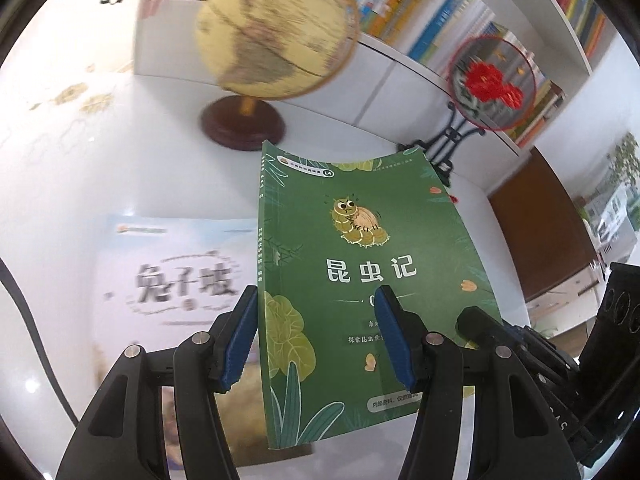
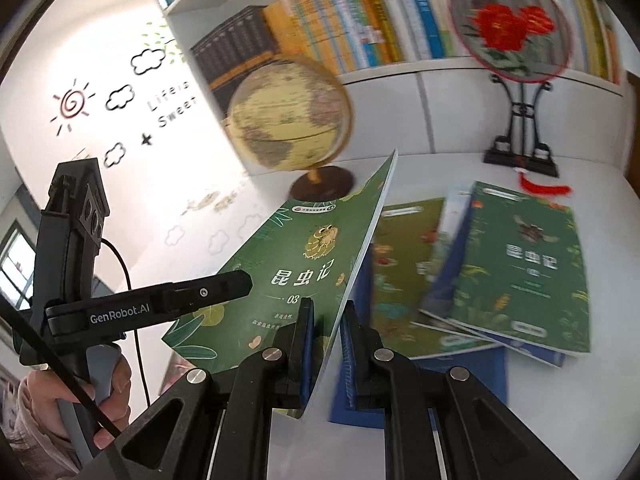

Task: Organize books

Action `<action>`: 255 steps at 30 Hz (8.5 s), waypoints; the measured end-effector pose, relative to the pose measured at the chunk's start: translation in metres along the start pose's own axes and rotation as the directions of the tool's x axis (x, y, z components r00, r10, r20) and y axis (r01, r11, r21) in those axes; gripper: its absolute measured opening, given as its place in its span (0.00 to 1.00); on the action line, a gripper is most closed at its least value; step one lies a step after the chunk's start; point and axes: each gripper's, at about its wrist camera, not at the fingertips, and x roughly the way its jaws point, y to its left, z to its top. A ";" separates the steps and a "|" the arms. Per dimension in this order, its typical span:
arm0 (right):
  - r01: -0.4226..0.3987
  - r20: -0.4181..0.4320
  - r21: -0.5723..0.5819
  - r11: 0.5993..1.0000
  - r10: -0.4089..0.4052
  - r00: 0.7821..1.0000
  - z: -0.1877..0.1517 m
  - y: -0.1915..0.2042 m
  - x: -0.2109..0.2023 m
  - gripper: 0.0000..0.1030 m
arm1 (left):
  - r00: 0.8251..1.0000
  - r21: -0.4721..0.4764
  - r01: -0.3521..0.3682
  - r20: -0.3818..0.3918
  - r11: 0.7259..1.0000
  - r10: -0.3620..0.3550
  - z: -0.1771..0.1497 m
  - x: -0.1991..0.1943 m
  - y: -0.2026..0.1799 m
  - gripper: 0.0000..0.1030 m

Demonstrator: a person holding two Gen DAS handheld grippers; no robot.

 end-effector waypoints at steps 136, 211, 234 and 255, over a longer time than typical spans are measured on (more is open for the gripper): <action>0.152 -0.012 0.455 0.877 -0.164 0.986 -0.017 -0.259 0.013 0.58 | 0.989 0.181 0.085 -0.132 0.980 -0.061 0.016 0.203 -0.173 0.79; -0.306 0.064 0.658 0.688 0.354 0.933 -0.051 -0.252 0.033 0.15 | 0.983 0.130 -0.099 -0.139 0.987 0.117 -0.001 0.153 -0.103 0.48; -0.260 -0.015 0.651 0.714 0.354 0.935 -0.089 -0.230 0.011 0.22 | 0.983 0.140 -0.054 -0.166 0.989 0.077 -0.009 0.152 -0.099 0.48; -0.075 0.008 0.228 0.971 0.076 0.997 -0.032 -0.145 -0.024 0.12 | 0.993 0.170 0.084 -0.095 0.982 -0.069 0.001 0.101 -0.114 0.46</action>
